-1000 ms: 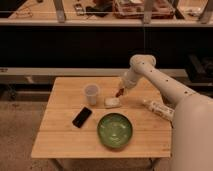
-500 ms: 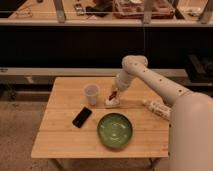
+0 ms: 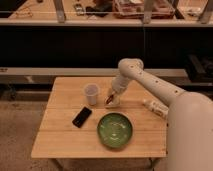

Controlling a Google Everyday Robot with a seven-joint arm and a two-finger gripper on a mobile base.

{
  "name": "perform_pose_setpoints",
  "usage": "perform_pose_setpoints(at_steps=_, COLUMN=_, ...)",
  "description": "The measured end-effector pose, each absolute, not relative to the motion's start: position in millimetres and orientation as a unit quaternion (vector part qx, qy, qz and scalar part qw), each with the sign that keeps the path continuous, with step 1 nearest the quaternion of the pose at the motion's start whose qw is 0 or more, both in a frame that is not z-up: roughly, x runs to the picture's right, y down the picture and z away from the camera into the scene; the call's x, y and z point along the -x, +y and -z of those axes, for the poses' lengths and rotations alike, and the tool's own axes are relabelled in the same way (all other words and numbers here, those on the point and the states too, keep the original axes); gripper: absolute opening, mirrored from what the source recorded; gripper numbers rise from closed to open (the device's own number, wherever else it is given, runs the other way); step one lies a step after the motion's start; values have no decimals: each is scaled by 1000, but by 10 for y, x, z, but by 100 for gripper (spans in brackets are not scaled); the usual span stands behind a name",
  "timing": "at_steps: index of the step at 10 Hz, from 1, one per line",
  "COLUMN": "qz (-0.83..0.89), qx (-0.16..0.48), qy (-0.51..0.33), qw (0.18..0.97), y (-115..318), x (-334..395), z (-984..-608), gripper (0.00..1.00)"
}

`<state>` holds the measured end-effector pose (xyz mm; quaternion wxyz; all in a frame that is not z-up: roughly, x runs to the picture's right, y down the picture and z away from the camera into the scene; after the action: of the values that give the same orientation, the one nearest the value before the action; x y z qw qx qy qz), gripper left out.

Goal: Place the pepper on the white sponge

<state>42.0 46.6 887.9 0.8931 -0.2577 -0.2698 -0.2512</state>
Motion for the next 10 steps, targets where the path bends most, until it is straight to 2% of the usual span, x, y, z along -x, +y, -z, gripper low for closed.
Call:
perform_pose_setpoints(at_steps=4, qz=269, qx=258, qy=-258, qw=891, y=558, x=-380, z=-9025, gripper=2)
perform_pose_setpoints(at_steps=5, qz=271, qx=261, qy=-251, qw=892, y=590, x=-392, z=-9072, gripper=9)
perform_pose_setpoints(at_steps=6, qz=272, qx=264, qy=-246, qw=892, y=633, x=-393, z=-9105, gripper=23)
perform_pose_setpoints(at_steps=7, qz=272, qx=265, qy=-244, qw=893, y=645, x=-387, z=-9114, gripper=29)
perform_pose_setpoints(at_steps=10, qz=271, qx=270, qy=-241, qw=892, y=698, x=-359, z=-9131, gripper=59)
